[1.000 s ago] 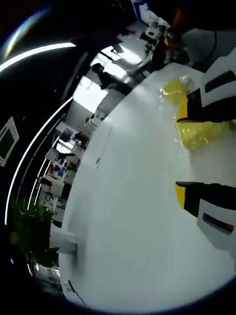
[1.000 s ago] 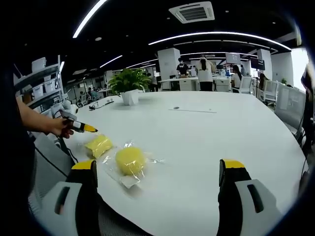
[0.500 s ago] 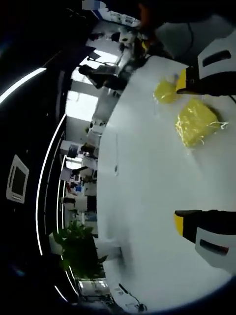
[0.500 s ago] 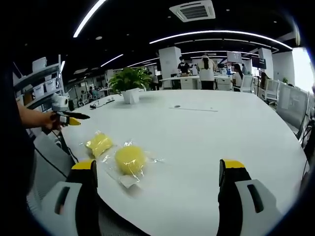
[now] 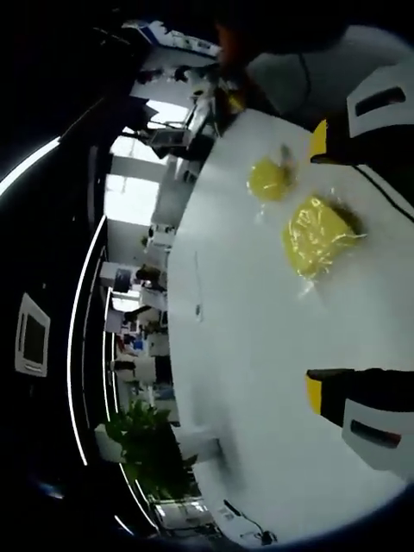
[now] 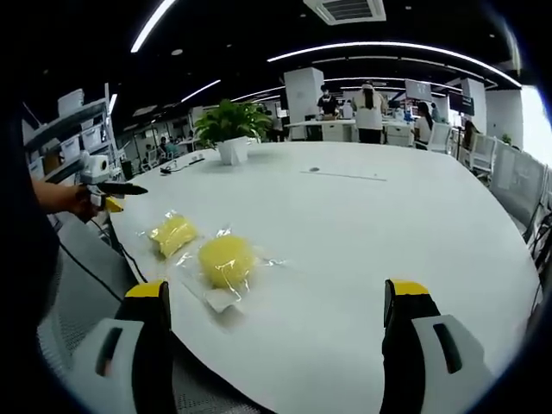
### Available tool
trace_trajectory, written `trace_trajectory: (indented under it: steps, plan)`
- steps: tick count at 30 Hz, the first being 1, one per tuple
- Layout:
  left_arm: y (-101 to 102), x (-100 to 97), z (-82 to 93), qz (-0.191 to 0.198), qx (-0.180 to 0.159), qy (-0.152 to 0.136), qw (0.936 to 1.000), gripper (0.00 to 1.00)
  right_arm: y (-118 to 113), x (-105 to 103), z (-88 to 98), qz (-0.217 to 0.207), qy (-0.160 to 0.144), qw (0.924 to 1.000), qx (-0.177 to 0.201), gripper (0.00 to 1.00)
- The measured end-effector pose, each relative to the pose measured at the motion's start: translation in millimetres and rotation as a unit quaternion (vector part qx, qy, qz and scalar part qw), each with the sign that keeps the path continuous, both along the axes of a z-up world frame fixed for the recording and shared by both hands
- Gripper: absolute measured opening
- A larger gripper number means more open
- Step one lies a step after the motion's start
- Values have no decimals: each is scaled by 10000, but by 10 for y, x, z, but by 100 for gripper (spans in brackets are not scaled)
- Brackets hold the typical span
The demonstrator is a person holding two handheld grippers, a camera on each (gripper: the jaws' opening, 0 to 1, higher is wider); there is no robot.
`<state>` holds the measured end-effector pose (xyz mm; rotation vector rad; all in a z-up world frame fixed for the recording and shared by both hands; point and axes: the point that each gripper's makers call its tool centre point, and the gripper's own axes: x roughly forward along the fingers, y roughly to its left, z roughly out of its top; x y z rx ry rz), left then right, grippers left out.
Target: Compare the silicone blocks by pressing each to a similar depth, holding the contact briefly, and releasing to observe deformation and rebound differences across the visible hardness samples.
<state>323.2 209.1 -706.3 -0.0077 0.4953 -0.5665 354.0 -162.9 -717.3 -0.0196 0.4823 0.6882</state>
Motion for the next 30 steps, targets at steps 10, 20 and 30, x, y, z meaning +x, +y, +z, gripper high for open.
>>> trace_trajectory:
  steps: [10, 20, 30]
  plan:
    - [-30, 61, 100, 77, -172, 19, 9998, 100, 37, -13, -24, 10, 55, 10000, 10, 96]
    - [-346, 247, 254, -29, -681, 213, 9974, 100, 12, -54, -36, -76, 123, 9999, 15, 96]
    - [-738, 507, 262, -123, -1178, 645, 9909, 100, 15, -55, -26, -84, 119, 9999, 45, 96]
